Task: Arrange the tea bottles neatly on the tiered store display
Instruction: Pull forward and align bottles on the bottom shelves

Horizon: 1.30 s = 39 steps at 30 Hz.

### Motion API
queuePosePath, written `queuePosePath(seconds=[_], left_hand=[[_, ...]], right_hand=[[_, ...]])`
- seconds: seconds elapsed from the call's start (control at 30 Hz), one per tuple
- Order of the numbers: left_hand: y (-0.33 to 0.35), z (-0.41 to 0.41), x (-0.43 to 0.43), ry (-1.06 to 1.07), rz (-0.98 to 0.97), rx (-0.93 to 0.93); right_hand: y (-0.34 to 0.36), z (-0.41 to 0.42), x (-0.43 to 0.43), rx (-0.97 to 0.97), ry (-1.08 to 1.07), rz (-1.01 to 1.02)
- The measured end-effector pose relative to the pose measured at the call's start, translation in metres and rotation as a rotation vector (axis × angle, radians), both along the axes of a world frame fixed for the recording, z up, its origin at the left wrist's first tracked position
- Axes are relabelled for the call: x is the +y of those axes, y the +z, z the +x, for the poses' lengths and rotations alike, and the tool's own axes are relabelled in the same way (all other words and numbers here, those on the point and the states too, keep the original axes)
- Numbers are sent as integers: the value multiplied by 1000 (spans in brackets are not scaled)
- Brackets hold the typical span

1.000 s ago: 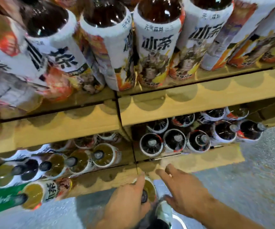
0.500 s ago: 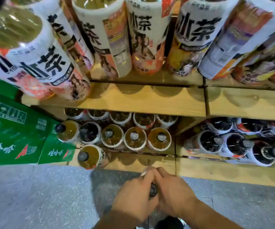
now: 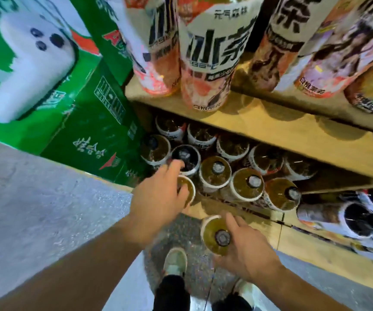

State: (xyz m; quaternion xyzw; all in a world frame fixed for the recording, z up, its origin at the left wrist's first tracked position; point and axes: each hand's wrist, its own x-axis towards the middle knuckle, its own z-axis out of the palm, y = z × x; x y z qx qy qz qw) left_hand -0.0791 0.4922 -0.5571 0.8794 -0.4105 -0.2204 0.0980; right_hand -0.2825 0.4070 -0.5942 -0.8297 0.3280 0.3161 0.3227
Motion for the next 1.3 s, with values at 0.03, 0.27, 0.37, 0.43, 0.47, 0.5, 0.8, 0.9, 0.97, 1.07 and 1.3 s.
queuePosePath(seconds=[0.03, 0.27, 0.37, 0.43, 0.47, 0.5, 0.8, 0.9, 0.97, 1.07, 1.3], left_hand=[[-3, 12, -11, 3, 20, -31], [-27, 37, -61, -134, 281, -5], [-27, 42, -62, -63, 227, 116], [-24, 41, -61, -41, 194, 132], [-22, 39, -60, -44, 178, 115], [-20, 37, -60, -51, 158, 89], [28, 15, -35, 125, -282, 47], [54, 2, -17, 173, -425, 45], [67, -2, -8, 190, -468, 40], [87, -4, 0, 196, -491, 15], [147, 2, 23, 285, -557, -50]], right_hand=[[0, 3, 0, -5, -6, -10], [-2, 10, -2, -68, -126, -18], [2, 9, -4, -100, -152, -34], [7, 9, -5, -108, -162, -34], [10, 8, -5, -109, -169, -31], [13, 8, -5, -111, -175, -25], [54, -1, -7, -178, -168, -16], [75, -1, -7, -180, -154, -33], [89, 5, -8, -203, -130, -50], [108, 20, -8, -247, -76, -87], [149, 50, -16, -346, -46, -177]])
